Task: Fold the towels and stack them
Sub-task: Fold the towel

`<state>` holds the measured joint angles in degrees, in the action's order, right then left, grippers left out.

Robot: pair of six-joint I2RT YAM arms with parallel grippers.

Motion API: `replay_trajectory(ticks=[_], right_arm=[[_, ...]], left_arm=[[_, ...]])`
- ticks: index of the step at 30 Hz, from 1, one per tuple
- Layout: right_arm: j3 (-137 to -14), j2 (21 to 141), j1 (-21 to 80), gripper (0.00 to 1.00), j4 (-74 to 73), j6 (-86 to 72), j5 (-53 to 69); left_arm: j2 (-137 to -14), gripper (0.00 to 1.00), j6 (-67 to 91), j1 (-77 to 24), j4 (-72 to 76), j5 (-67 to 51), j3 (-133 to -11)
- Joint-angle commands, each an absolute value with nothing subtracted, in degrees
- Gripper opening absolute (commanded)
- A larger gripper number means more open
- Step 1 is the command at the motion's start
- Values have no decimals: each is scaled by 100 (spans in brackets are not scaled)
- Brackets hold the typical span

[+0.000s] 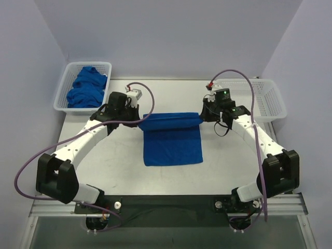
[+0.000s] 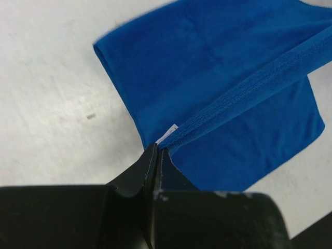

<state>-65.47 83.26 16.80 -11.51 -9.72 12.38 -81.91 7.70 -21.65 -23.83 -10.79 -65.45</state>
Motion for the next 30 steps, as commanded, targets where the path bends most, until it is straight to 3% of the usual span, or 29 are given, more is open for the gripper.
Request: replay_trajectory(ticks=[1,11,21,30], right_arm=[[-6180,8051,1679,0,-1555,-1466,1169],[-5151,8358,1846,0,-1626,-1977,1213],[-5036,9184,1846,0,-1573,-2136,1178],[-5291,8386,1846,0,-1994,-1978,1081]], left_arm=[[-7796,0,1063,-2390,-2619,-1011,-6031],[-7847,0,1784,-2865,-2426,-757,-4799],[-8894,0,1978,-2962,-2426,-879,-4886],[-7911,0,2057,-2988,-3014,-475,-5238]])
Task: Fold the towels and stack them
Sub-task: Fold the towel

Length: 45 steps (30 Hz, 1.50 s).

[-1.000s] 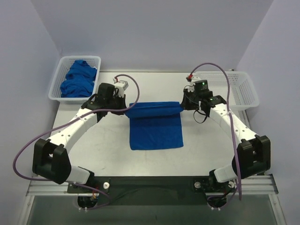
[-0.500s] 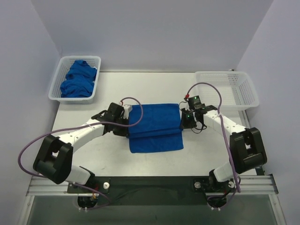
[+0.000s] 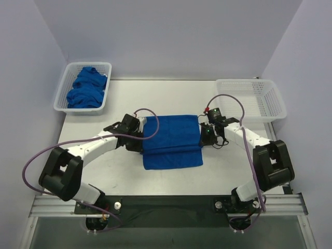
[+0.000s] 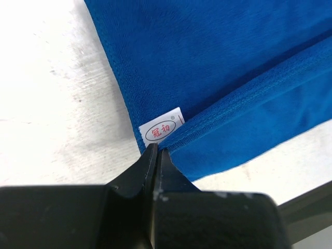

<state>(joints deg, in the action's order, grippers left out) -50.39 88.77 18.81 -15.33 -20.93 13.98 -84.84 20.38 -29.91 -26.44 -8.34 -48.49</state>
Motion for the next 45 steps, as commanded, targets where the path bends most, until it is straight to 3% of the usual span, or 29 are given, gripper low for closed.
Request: replay_trajectory(ticks=[1,10,18,29,45], right_arm=[[-5335,8237,1854,0,-2056,-1960,1038],[-5239,7515,1890,0,-2531,-2100,993],[-4729,7488,1977,0,-2523,-2408,993],[-4509,8331,2056,0,-2391,-2558,1125],[-4588,8237,2092,0,-2347,-2523,958]], left_arm=[[-7797,0,2065,-2988,-3093,-457,-5273],[-6996,0,2144,-3023,-3489,-632,-5230],[-7049,0,2355,-3146,-3367,-809,-4799],[-7901,0,2505,-3225,-2743,-1019,-4175],[-8034,0,2364,-3243,-2821,-906,-4534]])
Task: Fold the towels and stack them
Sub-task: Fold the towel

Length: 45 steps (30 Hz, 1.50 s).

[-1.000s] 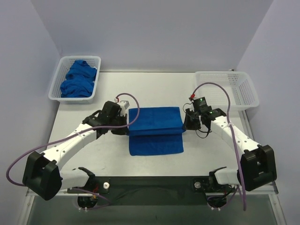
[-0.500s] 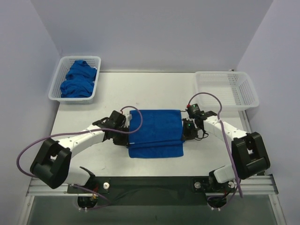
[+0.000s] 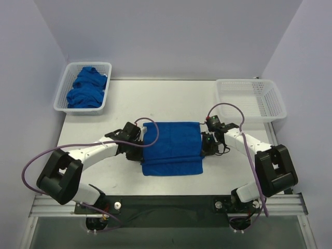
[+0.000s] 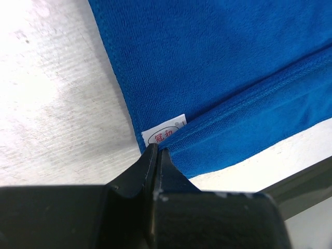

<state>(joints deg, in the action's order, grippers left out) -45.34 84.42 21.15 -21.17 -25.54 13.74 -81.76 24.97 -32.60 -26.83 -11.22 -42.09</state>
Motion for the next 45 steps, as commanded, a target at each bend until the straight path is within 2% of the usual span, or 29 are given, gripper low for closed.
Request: replay_trajectory(ticks=[1,8,15,22,31,33,34,35,38,39,40,41,42,45], right_arm=[[-4605,8131,2083,0,-2364,-2514,932],[-4948,7209,2092,0,-2935,-2479,975],[-4957,6645,2171,0,-3234,-2645,1098],[-4492,6706,2408,0,-3191,-2979,1090],[-3806,7373,2513,1,-2760,-3103,1090],[-3710,7479,2549,12,-2690,-3111,1107],[-3692,7497,2584,19,-2689,-3094,1125],[-3674,7497,2601,22,-2689,-3085,1169],[-3560,7279,2707,39,-2698,-3024,1405],[-3490,7190,2733,43,-2707,-3006,1485],[-3454,7085,2751,46,-2759,-3006,1555],[-3419,6875,2777,47,-2803,-3006,1625],[-3358,6760,2786,47,-2865,-3006,1722],[-3305,6285,2839,47,-3076,-3006,1933]], left_arm=[[-7885,0,2356,-3252,-2943,-862,-4613],[-7181,0,2232,-3243,-3594,-642,-5264],[-6671,0,2329,-3252,-3911,-800,-5370],[-6793,0,2364,-3252,-3885,-1115,-4914],[-7470,1,2478,-3270,-3121,-1353,-4087],[-7506,9,2522,-3322,-3050,-1415,-4035],[-7488,15,2549,-3340,-3032,-1441,-3965],[-7462,28,2584,-3383,-3032,-1468,-3938],[-7190,41,2689,-3436,-3041,-1643,-3754],[-6981,52,2733,-3454,-3058,-1696,-3692],[-6865,56,2768,-3463,-3076,-1836,-3639],[-6742,60,2873,-3480,-3094,-1924,-3508],[-6515,70,2918,-3507,-3129,-2029,-3455],[-6040,79,3102,-3638,-3251,-2206,-3383]])
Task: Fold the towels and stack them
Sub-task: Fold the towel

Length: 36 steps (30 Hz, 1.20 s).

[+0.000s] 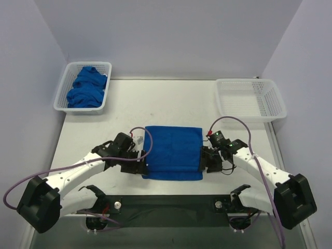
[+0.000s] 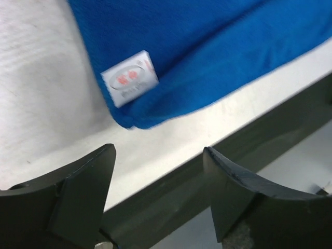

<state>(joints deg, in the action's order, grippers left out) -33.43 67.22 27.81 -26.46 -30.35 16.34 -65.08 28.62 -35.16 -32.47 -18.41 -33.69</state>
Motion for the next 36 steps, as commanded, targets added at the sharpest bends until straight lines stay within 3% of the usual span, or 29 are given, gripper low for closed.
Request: replay_trajectory(ticks=[1,5,7,10,14,20,28,36], right_arm=[[-3348,6075,2848,47,-3163,-2988,1942],[-3787,5958,2848,51,-3234,-2620,1732],[-4024,6160,2848,58,-3226,-2322,1661],[-4569,6836,2856,69,-3199,-1742,1810],[-5035,7872,2883,73,-3190,-1091,2196],[-5212,8551,2900,70,-3094,-773,2276],[-5019,8824,3015,53,-2883,-791,2505],[-4896,8930,3102,52,-2786,-914,2496]], left_arm=[[-5942,80,3129,-3665,-3278,-2223,-3419],[-5897,83,2753,-3656,-3550,-1655,-3945],[-6248,86,2515,-3656,-3595,-1469,-4375],[-6968,88,1996,-3665,-3586,-1485,-4947],[-7882,88,1250,-3709,-3568,-1792,-5501],[-8622,86,879,-3867,-3595,-2039,-5774],[-8956,73,958,-4236,-3349,-2311,-5546],[-9114,71,1099,-4377,-3111,-2303,-5265]])
